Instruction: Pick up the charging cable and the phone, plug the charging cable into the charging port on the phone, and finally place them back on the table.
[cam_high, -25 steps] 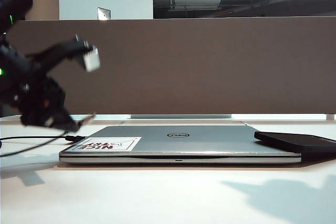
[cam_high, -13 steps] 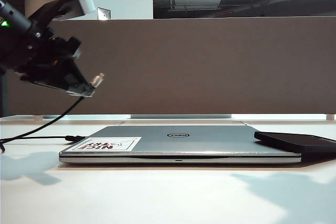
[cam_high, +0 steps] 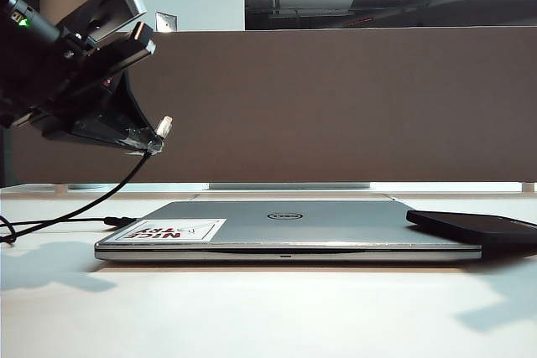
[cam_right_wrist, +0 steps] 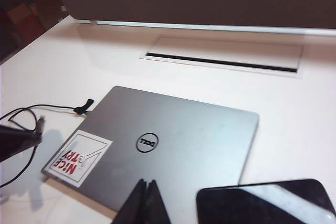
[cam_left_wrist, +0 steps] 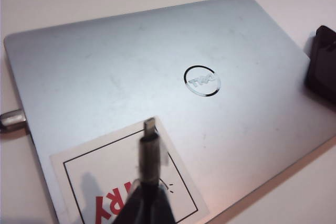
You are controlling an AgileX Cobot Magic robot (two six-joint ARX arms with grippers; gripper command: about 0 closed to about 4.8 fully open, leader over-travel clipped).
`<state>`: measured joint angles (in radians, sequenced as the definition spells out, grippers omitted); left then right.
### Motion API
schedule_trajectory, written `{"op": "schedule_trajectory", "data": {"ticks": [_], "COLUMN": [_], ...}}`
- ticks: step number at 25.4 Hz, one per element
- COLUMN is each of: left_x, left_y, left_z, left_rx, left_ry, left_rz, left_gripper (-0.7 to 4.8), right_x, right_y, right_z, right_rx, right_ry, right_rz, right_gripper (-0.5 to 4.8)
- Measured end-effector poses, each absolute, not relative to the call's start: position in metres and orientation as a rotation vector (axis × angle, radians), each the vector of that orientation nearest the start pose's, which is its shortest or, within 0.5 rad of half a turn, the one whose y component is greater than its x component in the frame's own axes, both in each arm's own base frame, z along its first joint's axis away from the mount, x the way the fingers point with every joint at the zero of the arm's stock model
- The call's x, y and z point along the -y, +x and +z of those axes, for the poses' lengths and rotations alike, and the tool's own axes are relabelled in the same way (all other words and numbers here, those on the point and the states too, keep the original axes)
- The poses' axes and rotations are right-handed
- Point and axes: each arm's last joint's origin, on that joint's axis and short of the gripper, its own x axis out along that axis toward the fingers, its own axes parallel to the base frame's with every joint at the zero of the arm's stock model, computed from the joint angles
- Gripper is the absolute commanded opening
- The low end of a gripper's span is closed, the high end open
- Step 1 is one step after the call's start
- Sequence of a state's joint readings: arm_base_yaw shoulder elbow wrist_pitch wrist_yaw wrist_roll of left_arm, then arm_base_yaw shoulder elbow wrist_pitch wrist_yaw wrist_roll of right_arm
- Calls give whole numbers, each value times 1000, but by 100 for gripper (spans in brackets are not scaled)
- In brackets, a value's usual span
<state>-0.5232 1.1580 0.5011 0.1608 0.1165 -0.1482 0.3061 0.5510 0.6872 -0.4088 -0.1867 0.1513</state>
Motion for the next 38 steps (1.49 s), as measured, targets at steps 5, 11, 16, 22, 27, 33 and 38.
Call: {"op": "schedule_trajectory", "data": {"ticks": [5, 11, 16, 22, 27, 33, 38], "left_x": [128, 143, 147, 147, 158, 163, 163], "left_y": [191, 177, 172, 170, 160, 156, 156], "left_z": [197, 189, 186, 185, 185, 185, 185], "left_rx": [-483, -530, -593, -659, -665, -663, -663], "left_ry": [147, 240, 179, 68, 88, 97, 97], "left_rz": [-688, -786, -788, -750, -809, -839, -839], "left_gripper": [-8, -8, -8, -8, -8, -8, -8], "right_x": [-28, -18, -13, 0, 2, 2, 2], "right_y": [125, 134, 139, 151, 161, 179, 189], "right_z": [299, 278, 266, 248, 239, 207, 189], "right_rx": [-354, -400, -421, -489, -560, -772, -892], "right_ry": [207, 325, 390, 525, 575, 750, 889], "right_rz": [417, 339, 337, 311, 316, 295, 225], "right_gripper": [-3, -3, -3, -3, -3, -2, 205]}}
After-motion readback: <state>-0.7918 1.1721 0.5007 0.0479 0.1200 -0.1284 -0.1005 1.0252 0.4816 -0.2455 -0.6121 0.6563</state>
